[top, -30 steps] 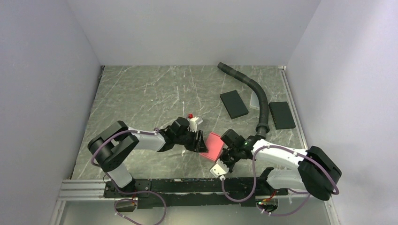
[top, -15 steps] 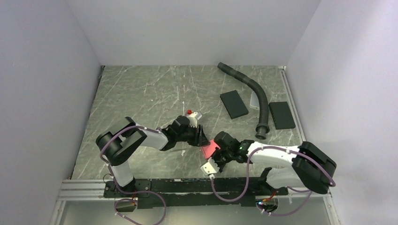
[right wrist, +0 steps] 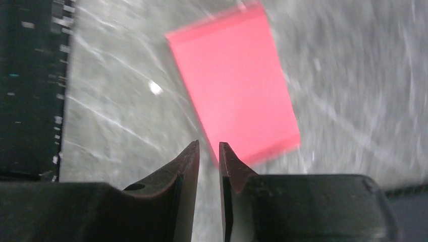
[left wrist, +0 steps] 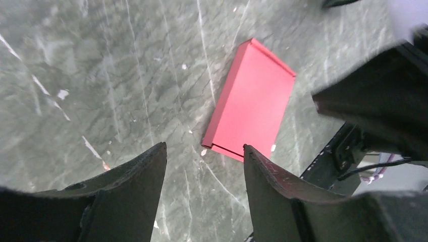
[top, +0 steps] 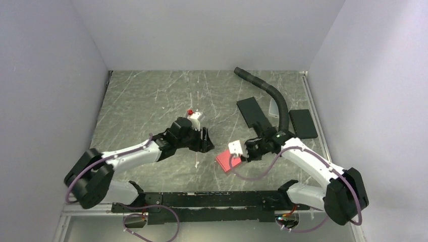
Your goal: Fold the paper box
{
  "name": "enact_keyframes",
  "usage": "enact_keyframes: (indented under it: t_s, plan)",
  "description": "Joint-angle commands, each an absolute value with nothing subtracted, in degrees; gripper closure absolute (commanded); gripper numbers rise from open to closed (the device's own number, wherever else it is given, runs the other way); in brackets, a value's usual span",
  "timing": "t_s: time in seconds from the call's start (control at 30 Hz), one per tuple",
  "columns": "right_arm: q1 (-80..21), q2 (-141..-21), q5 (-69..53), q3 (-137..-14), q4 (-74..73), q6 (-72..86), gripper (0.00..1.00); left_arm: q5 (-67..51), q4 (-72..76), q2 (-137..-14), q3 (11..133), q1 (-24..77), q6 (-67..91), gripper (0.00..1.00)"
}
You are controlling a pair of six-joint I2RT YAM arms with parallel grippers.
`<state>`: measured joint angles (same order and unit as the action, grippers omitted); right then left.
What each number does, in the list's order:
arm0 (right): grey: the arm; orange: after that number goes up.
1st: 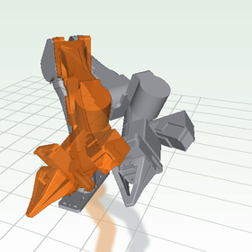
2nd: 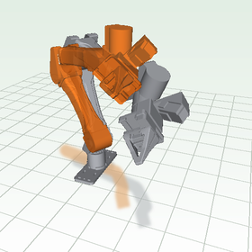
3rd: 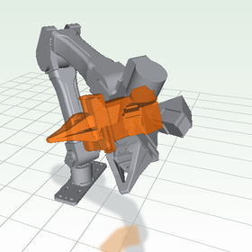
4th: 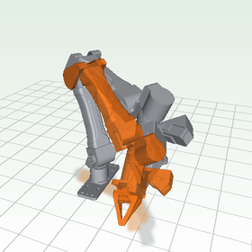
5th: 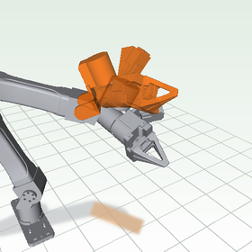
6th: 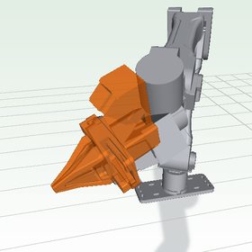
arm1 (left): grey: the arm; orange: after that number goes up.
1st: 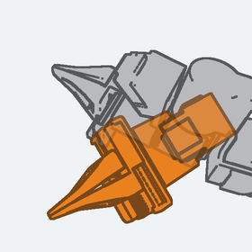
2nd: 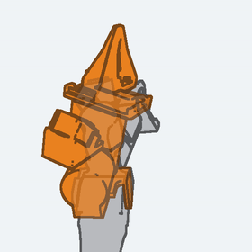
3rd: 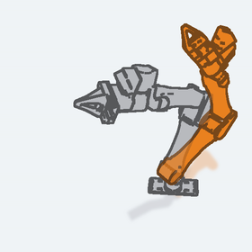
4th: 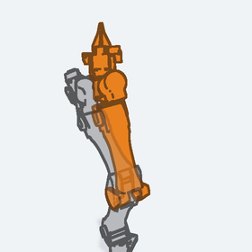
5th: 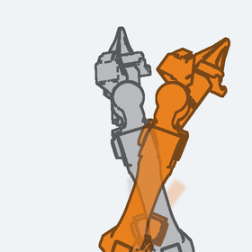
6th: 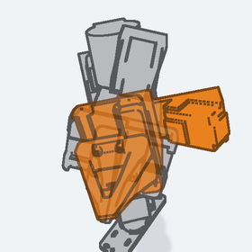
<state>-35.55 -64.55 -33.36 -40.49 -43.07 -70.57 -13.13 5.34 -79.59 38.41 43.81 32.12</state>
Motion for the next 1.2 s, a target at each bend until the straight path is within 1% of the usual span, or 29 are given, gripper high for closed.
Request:
enact_keyframes:
  t_s: [0.0,0.03,0.1,0.13,0.2,0.3,0.47,0.5,0.63,0.73,0.83,1.03,1.17]
  plan:
    - [-22.02,-67.23,-32.23,-43.74,-40.39,-59.56,0.77,-8.35,0.32,-71.02,37.49,43.94,32.93,0.43]
    - [-19.9,-68.29,-31.99,-43.86,-39.71,-58.12,0.79,-9.17,0.89,-69.76,36.07,43.99,34.85,0.51]
    - [-17.17,-70.32,-30.06,-43.54,-37.84,-55.75,0.9,-11.88,3.13,-68.32,32.32,44.31,39.46,0.69]
    - [-16.1,-71.11,-28.82,-43.13,-36.15,-54.07,0.95,-12.55,3.71,-68.17,30.81,44.85,42.06,0.74]
    - [-15.08,-73.2,-26.01,-42.49,-33.41,-51.73,1.0,-12.86,6.35,-69.02,28.18,47.46,45.15,0.82]
    - [-15.22,-78.04,-24.75,-42.55,-31.58,-50.35,1.0,-13.34,10.06,-73.61,27.0,51.81,48.1,0.89]
    - [-19.1,-83.18,-24.48,-43.21,-31.82,-49.75,1.0,-14.51,13.28,-84.45,30.69,53.9,49.49,0.91]
    - [-20.32,-83.49,-24.58,-43.16,-31.82,-49.63,1.0,-14.24,12.77,-87.22,31.82,53.88,49.67,0.91]
    - [-26.06,-83.91,-27.86,-43.73,-33.34,-49.86,1.0,-9.24,7.23,-91.7,35.96,53.09,50.26,0.91]
    - [-30.38,-84.94,-29.78,-44.86,-34.27,-49.12,1.0,-5.22,2.24,-92.28,38.44,49.2,49.16,0.91]
    - [-32.94,-86.61,-30.99,-46.53,-34.74,-47.57,1.0,-4.36,0.77,-92.48,39.69,43.39,45.98,0.9]
    - [-33.0,-86.41,-37.21,-47.36,-37.51,-48.86,1.0,-6.86,-2.45,-94.51,45.89,34.3,38.92,0.85]
    - [-31.72,-83.64,-36.38,-47.02,-37.64,-49.25,0.98,-5.11,-6.44,-92.86,49.19,31.29,34.89,0.81]
